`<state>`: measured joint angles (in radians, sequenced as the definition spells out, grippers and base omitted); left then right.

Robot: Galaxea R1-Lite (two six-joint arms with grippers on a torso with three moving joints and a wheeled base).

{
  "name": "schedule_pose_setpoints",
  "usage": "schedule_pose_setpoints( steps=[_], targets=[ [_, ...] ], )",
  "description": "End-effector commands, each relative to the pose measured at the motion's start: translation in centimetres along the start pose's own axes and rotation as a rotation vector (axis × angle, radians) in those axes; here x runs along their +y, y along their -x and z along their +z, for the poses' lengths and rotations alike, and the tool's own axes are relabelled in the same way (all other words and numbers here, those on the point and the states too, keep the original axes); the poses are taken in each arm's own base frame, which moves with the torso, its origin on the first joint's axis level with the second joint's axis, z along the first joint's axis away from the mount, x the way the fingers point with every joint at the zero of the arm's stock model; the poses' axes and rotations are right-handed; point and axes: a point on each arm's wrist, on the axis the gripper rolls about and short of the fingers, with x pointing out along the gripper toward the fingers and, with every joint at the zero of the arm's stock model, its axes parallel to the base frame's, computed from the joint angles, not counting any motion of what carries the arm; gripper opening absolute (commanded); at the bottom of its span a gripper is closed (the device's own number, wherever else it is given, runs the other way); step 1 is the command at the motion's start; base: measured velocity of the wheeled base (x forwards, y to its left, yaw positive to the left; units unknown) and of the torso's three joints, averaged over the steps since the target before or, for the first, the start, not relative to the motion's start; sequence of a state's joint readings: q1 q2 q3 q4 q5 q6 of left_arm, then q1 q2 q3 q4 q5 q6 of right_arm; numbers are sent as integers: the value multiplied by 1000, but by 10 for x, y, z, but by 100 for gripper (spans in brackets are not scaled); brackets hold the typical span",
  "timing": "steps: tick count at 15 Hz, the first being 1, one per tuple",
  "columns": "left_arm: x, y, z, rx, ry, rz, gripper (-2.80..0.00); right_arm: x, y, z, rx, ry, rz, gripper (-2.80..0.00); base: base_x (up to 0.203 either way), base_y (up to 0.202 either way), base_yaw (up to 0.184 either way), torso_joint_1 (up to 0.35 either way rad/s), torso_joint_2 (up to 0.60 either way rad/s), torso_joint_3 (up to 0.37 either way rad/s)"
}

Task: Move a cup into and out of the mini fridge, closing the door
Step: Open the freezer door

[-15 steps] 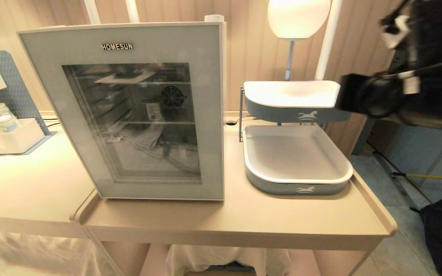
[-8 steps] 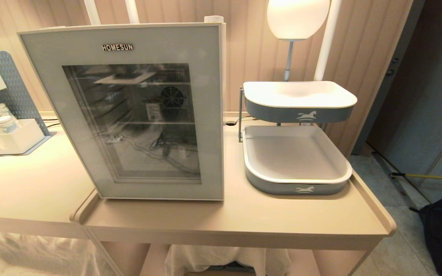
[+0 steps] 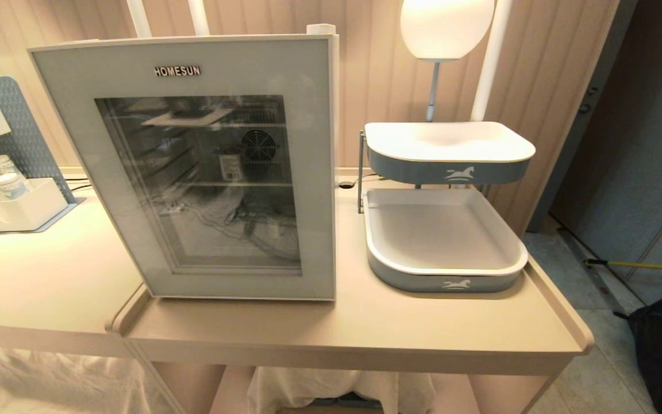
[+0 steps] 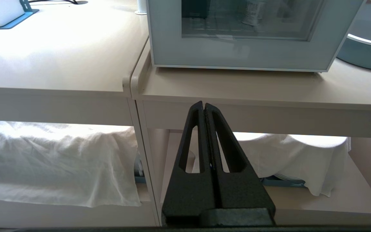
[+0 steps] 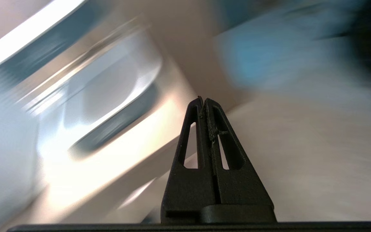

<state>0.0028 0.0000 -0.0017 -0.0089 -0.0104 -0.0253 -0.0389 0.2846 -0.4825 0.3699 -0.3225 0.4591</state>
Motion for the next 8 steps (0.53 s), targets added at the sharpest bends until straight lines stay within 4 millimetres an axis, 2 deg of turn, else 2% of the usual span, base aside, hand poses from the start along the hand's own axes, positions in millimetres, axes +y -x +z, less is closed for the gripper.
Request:
schedule_pose_setpoints(
  steps=[1, 3, 5, 7, 8],
  targets=[
    [0, 0, 0, 1, 1, 0, -280, -9, 9, -18, 42, -2, 226, -280, 0, 0, 0, 0, 0, 0],
    [0, 0, 0, 1, -1, 0, -280, -21, 9, -46, -7, 74, 327, -280, 0, 0, 0, 0, 0, 0],
    [0, 0, 0, 1, -1, 0, -280, -28, -12, -78, -38, 205, 371, -280, 0, 0, 0, 0, 0, 0],
    [0, 0, 0, 1, -1, 0, -280, -32, -24, -97, -46, 379, 376, -280, 0, 0, 0, 0, 0, 0],
    [0, 0, 0, 1, -1, 0, -280, -32, -23, -97, -57, 463, 384, -280, 0, 0, 0, 0, 0, 0]
  ],
)
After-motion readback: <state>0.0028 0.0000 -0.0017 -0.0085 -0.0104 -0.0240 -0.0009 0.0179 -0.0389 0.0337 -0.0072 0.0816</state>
